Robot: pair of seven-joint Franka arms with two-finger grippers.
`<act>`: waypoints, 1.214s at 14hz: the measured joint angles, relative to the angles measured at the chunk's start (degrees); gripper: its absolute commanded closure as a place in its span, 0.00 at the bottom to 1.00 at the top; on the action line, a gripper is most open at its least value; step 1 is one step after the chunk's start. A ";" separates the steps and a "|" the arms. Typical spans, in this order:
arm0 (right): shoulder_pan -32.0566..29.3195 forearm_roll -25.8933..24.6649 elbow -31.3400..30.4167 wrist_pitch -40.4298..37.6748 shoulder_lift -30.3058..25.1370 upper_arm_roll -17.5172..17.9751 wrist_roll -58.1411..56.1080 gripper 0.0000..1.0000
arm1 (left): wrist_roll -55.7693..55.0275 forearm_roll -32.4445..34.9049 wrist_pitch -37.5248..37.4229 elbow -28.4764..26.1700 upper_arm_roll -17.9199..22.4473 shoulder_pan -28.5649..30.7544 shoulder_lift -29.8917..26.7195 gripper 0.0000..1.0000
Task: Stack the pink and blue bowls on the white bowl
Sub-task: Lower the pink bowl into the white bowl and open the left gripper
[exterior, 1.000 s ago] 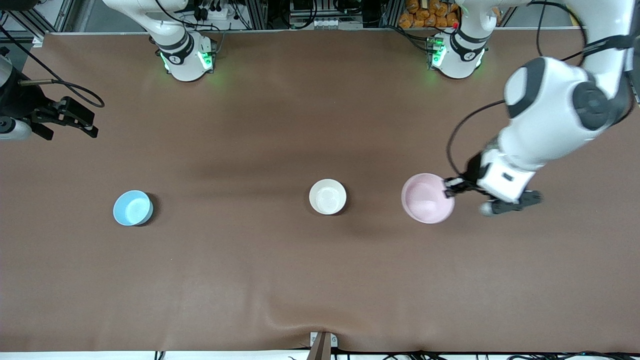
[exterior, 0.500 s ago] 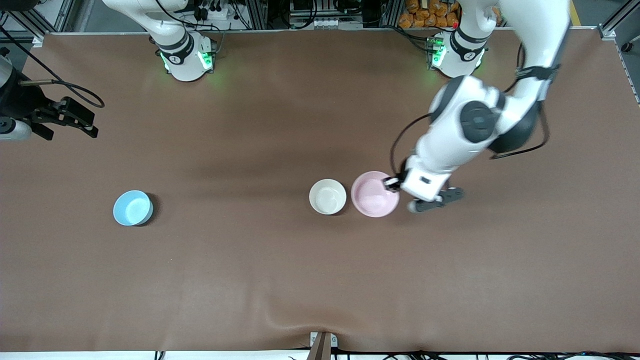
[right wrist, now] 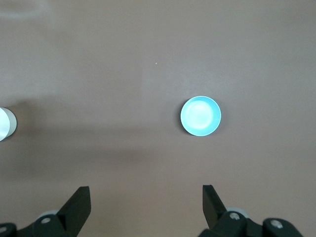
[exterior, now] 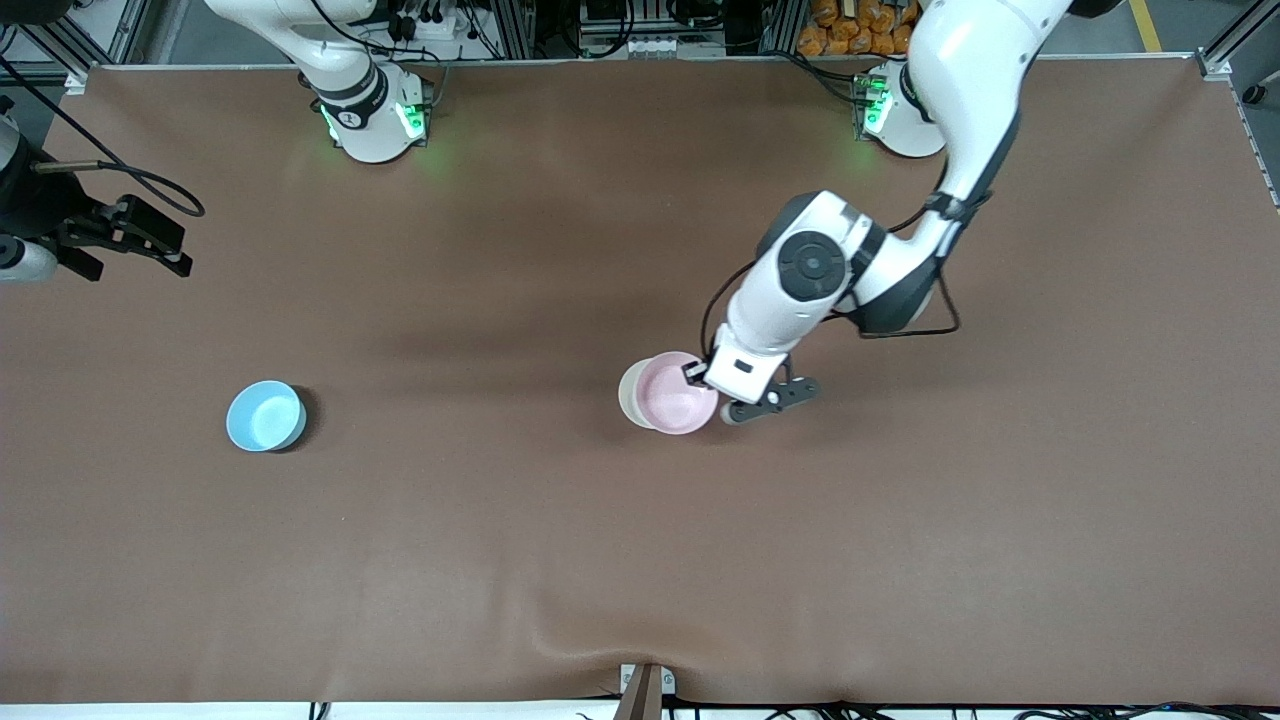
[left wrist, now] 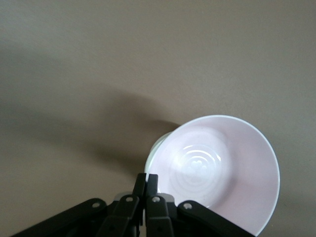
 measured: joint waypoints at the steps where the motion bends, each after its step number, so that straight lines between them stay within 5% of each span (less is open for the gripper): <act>1: 0.00 0.00 0.00 0.00 0.01 -0.08 0.00 0.00 | -1.59 1.44 0.33 0.02 0.02 -0.52 0.62 1.00; 17: 0.00 -0.01 -0.02 0.06 0.45 -0.18 0.00 0.00 | -5.12 3.04 6.22 -2.71 0.20 -2.62 3.68 1.00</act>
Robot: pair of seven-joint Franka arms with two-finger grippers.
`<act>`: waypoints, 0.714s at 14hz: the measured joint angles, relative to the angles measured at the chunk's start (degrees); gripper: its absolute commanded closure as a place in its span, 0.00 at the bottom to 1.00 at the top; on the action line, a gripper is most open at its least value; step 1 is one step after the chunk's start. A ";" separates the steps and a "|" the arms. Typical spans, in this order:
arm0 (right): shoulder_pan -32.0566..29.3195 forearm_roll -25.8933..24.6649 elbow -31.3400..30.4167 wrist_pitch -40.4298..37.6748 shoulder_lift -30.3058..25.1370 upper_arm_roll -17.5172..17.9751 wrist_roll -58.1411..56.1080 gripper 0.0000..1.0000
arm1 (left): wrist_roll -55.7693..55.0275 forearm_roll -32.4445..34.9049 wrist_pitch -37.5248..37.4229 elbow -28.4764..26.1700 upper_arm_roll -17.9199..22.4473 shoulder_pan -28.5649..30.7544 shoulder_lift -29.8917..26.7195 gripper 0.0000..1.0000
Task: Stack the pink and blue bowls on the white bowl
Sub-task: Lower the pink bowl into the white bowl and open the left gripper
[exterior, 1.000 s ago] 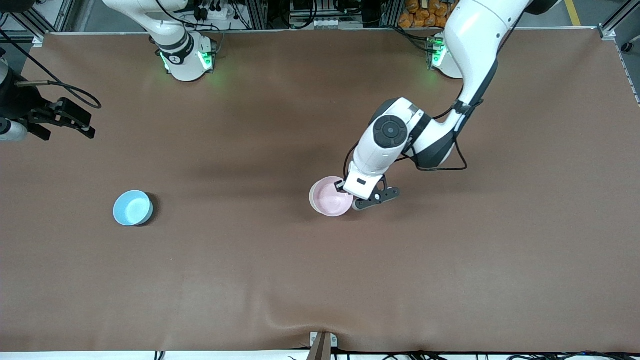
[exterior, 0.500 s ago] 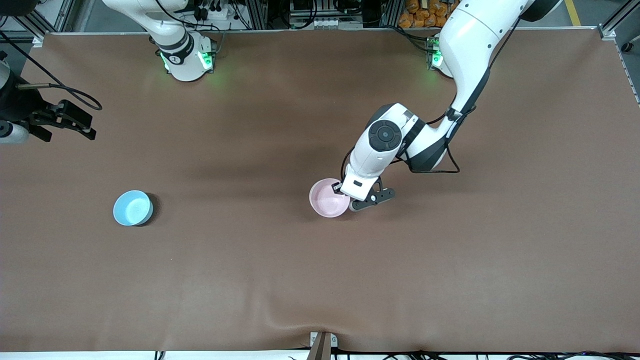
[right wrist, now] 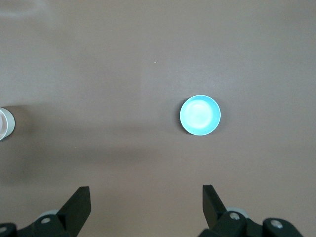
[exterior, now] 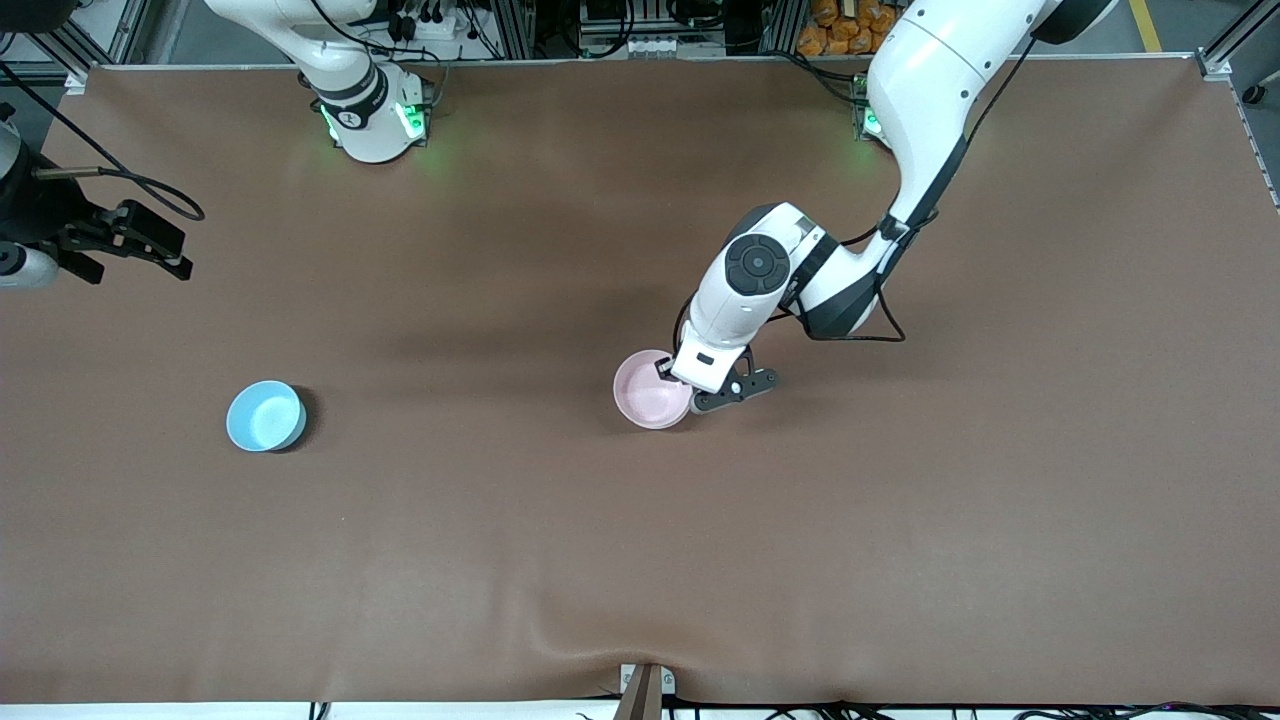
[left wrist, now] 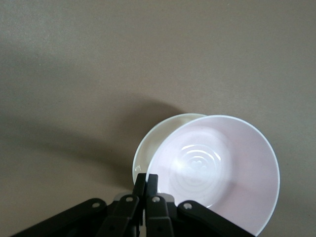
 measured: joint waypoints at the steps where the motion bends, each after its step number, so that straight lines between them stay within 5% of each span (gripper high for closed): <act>1: 0.00 0.00 0.00 0.03 0.00 0.00 0.00 0.00 | 0.00 0.00 0.15 -0.16 0.03 0.00 0.17 1.00; 4: 0.00 -0.01 0.00 0.25 0.00 0.00 0.00 0.00 | 0.00 0.00 0.32 -0.35 0.10 0.00 0.41 0.95; 6: 0.00 -0.33 0.00 0.27 0.00 0.00 -0.01 0.00 | 0.00 0.00 0.33 -0.39 0.16 0.00 0.44 0.28; 7: 0.00 -0.63 0.00 0.27 0.02 -0.01 -0.01 0.00 | 0.00 0.00 0.33 -0.40 0.21 0.00 0.46 0.11; 8: 0.00 -0.77 0.00 0.27 0.07 -0.04 -0.01 0.00 | -0.01 0.00 0.34 -0.40 0.23 0.00 0.48 0.00; 10: -0.04 -0.93 -0.05 0.26 0.52 -0.12 -0.01 0.00 | -0.50 0.00 0.52 -0.38 0.25 0.02 0.48 0.00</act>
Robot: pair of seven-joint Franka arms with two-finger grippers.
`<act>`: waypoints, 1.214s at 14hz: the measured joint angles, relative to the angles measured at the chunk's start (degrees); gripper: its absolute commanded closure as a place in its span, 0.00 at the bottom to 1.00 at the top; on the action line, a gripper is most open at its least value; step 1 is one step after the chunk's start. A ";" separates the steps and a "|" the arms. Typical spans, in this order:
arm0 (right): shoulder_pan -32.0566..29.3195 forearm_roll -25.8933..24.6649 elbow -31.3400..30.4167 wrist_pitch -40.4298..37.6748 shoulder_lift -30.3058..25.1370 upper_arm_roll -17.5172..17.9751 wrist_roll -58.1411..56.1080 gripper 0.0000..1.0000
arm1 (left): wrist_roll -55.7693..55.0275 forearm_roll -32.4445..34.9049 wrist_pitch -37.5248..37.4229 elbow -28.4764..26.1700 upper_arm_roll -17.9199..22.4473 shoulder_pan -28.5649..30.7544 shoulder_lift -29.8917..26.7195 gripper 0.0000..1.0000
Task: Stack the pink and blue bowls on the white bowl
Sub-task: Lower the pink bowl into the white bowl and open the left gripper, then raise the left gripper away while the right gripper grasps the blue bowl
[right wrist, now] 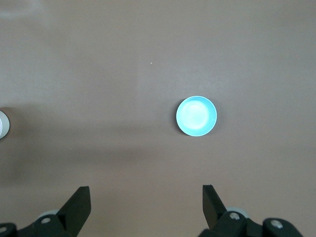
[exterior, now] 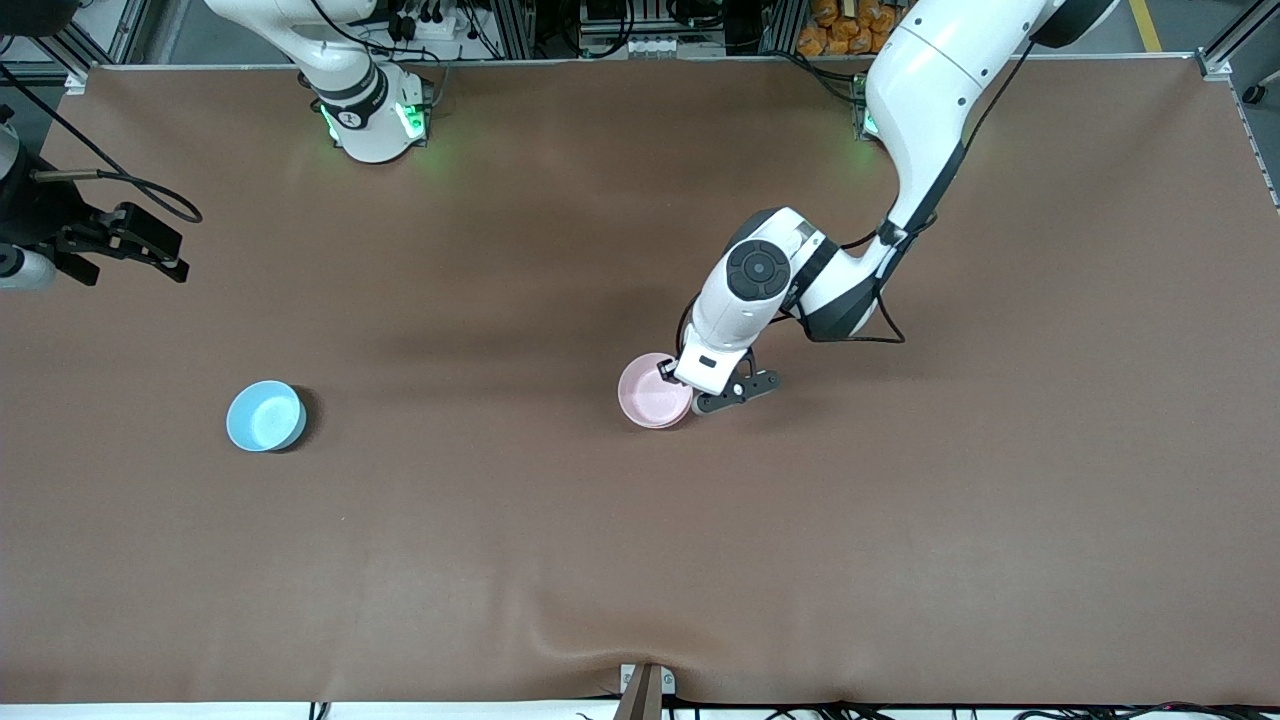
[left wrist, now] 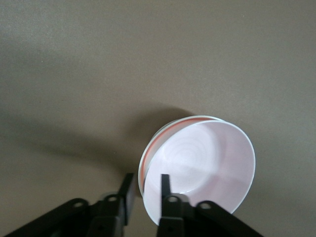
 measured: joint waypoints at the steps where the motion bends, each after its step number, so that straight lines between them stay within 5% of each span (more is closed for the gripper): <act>1: -0.15 -0.17 -0.15 -0.01 0.69 -0.15 0.00 0.00 | -0.42 0.00 0.08 0.08 0.00 0.02 -0.01 0.00; 4: -1.66 -0.36 -0.35 0.49 4.71 -0.62 -0.02 0.00 | -0.53 0.00 -3.11 1.26 0.10 0.67 -1.72 0.00; 11: -5.37 -0.49 -3.30 6.34 14.02 -1.70 -0.06 0.00 | 6.96 0.20 -18.56 3.78 0.15 13.01 -19.99 0.00; 17: -6.81 -0.57 -13.46 21.35 18.33 -5.41 -1.27 0.00 | 24.86 -3.10 -39.12 15.76 0.24 24.33 -24.27 0.00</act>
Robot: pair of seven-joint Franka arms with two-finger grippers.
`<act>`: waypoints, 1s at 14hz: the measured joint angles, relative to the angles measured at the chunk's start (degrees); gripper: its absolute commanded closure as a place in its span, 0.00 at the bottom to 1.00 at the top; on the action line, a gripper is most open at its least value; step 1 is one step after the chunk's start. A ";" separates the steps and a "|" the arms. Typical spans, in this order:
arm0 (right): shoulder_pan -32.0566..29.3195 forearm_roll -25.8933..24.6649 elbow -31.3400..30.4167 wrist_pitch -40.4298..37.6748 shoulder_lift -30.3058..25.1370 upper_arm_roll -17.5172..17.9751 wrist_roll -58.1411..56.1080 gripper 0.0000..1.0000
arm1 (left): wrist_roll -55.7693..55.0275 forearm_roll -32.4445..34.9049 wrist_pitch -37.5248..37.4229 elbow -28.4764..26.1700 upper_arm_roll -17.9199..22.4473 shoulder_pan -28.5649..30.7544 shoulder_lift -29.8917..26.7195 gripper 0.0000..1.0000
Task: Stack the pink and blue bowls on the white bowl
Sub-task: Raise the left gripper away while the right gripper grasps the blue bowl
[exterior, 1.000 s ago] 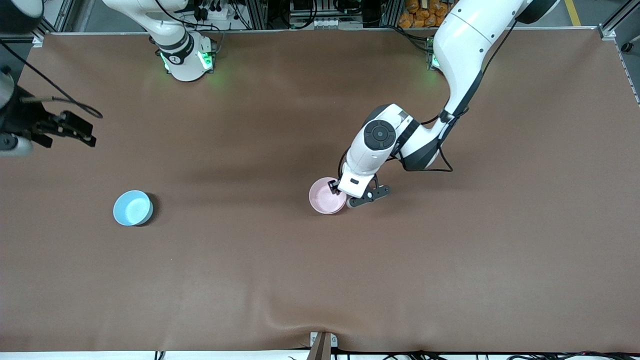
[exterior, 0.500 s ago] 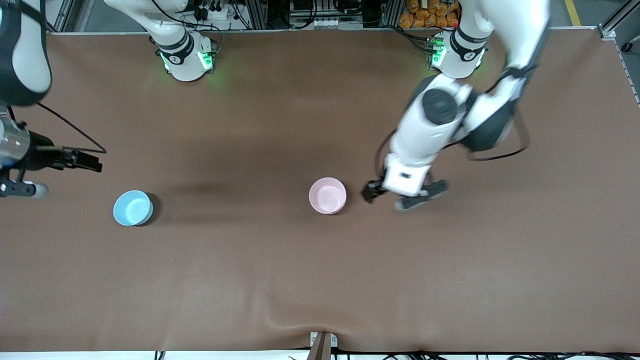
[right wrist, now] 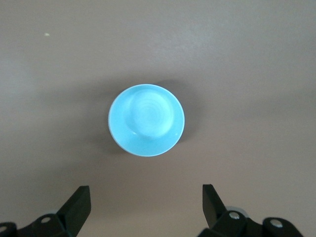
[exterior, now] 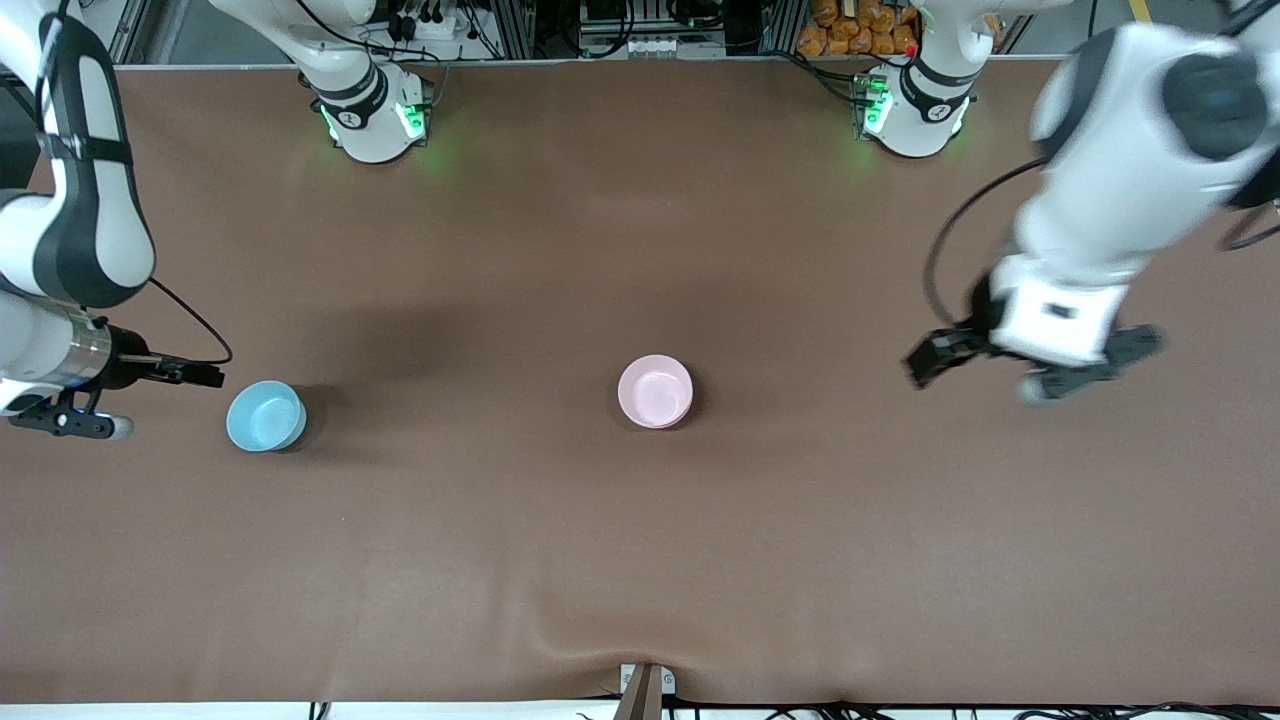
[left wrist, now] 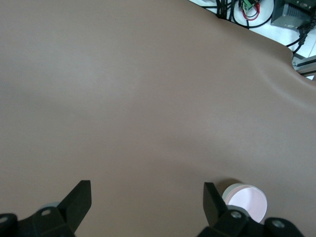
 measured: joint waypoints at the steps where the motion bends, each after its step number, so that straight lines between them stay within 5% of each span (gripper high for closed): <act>1: -0.03 -0.02 -0.99 2.47 1.07 -0.60 -0.82 0.00 | 3.87 -1.16 -1.14 0.89 0.00 2.47 -0.74 0.00; 3: -0.22 -0.02 -3.32 8.68 3.58 -2.10 -5.39 0.00 | 9.72 -2.36 -3.90 1.54 0.00 6.56 -2.91 0.00; 7: -1.90 0.11 -5.47 15.96 8.05 -3.04 -10.15 0.26 | 16.01 -3.99 -7.61 1.62 1.25 8.15 -7.66 0.00; 9: -1.82 0.99 -5.56 17.55 9.52 -2.82 -10.21 0.42 | 18.49 -6.21 -8.28 1.59 6.22 5.82 -9.42 0.00; 12: -1.60 1.23 -5.63 19.45 10.88 -2.51 -10.21 0.43 | 23.32 -7.00 -10.28 1.53 16.34 -1.61 -10.50 0.00; 14: -1.60 1.25 -5.70 20.83 11.60 -2.48 -10.22 0.56 | 25.35 -7.03 -11.96 1.51 22.16 -6.50 -10.98 0.00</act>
